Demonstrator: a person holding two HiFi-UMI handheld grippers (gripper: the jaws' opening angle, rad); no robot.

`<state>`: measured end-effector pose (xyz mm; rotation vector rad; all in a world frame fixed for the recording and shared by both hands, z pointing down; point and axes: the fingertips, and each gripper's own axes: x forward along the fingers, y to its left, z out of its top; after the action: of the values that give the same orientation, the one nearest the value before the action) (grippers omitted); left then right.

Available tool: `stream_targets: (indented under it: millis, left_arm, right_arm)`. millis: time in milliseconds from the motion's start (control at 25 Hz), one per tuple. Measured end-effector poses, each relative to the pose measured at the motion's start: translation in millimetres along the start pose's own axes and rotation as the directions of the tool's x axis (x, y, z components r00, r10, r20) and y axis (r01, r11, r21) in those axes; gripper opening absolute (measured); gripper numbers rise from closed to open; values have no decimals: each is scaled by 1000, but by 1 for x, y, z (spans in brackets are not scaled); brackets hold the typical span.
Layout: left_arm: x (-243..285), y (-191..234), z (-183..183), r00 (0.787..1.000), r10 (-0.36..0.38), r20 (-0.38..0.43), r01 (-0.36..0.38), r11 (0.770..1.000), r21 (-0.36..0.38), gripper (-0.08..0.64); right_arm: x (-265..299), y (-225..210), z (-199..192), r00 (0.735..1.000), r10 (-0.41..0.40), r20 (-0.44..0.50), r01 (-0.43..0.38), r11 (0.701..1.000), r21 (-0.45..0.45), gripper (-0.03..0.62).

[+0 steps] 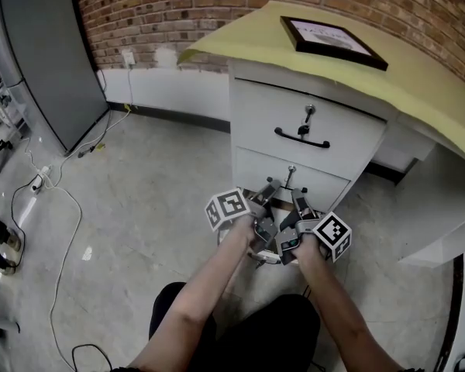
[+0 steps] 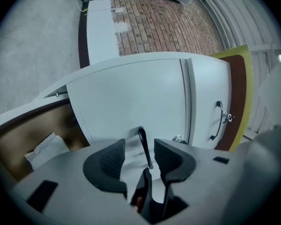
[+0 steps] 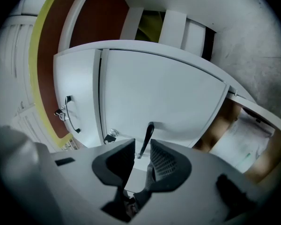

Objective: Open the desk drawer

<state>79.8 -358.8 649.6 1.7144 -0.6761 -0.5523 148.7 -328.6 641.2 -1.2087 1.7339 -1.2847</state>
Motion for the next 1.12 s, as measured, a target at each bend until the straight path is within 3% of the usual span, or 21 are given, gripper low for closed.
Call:
stream_targets:
  millis: [480, 640, 800, 1120]
  left_arm:
    - [5, 10, 3, 1000, -16, -21, 15, 999, -37, 171]
    - [5, 5, 4, 999, -37, -29, 37, 999, -26, 133]
    - [6, -3, 4, 998, -59, -34, 60, 998, 16, 49]
    - [5, -4, 5, 998, -63, -29, 63, 998, -1, 46]
  right_arm:
    - [12, -14, 6, 996, -27, 80, 14, 988, 155, 89]
    - [14, -11, 7, 997, -16, 76, 6, 992, 124, 49]
    - [13, -11, 6, 997, 1, 73, -10, 992, 128, 43]
    - [12, -12, 6, 997, -8, 80, -5, 987, 158, 40]
